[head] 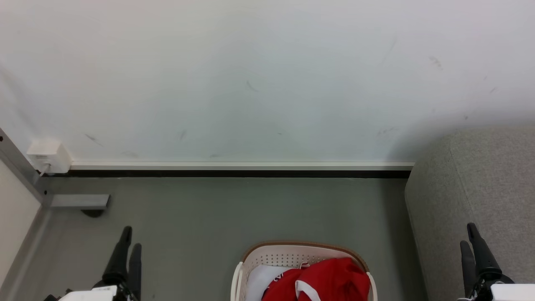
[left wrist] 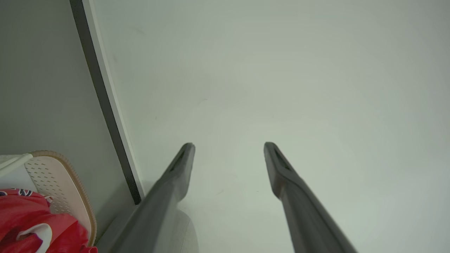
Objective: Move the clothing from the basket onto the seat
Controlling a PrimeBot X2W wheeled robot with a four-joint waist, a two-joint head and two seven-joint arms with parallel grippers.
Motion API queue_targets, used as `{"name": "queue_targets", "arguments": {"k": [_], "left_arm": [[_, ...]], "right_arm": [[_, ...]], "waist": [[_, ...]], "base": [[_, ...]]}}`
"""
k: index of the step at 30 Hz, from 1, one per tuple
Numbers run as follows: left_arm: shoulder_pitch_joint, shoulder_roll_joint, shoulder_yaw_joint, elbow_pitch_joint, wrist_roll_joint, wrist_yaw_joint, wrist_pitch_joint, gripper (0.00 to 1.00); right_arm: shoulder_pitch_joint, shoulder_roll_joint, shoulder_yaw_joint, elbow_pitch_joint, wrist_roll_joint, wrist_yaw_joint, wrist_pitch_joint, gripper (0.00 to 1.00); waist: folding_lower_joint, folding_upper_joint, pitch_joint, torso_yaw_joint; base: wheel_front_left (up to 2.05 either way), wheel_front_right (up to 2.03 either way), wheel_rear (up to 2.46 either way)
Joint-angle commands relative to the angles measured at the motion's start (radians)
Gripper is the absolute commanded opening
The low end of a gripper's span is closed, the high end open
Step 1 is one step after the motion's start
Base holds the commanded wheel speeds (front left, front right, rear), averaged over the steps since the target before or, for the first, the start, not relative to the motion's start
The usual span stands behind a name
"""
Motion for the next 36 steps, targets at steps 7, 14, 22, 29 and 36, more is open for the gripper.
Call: {"name": "queue_targets", "arguments": {"k": [7,14,22,29,36], "left_arm": [[-0.023,0.012,-0.011,-0.052,0.061,0.0,-0.04,1.0],[-0.024,0.013,-0.014,-0.08,0.191,0.0,-0.071,1.0],[-0.027,0.013,-0.017,-0.104,0.38,0.0,-0.104,1.0],[-0.02,0.014,-0.015,-0.117,0.555,0.0,-0.13,1.0],[-0.017,0.017,-0.023,-0.125,0.714,0.0,-0.155,1.0]], "right_arm": [[-0.025,-0.01,0.032,-0.054,-0.062,0.0,-0.039,1.0],[-0.025,-0.011,0.051,-0.08,-0.153,0.0,-0.07,1.0],[-0.028,-0.012,0.079,-0.101,-0.296,0.0,-0.103,1.0],[-0.031,-0.012,0.098,-0.11,-0.45,-0.001,-0.129,1.0],[-0.032,-0.013,0.118,-0.112,-0.611,-0.001,-0.154,1.0]], "waist": [[0.0,0.0,0.001,-0.004],[0.0,0.0,0.002,-0.009],[0.0,0.0,0.002,-0.017],[0.0,0.0,0.0,-0.022],[0.0,0.0,-0.001,-0.027]], "base": [[0.0,0.0,0.0],[0.0,0.0,0.0],[0.0,0.0,0.0],[0.0,0.0,0.0],[0.0,0.0,0.0]]}}
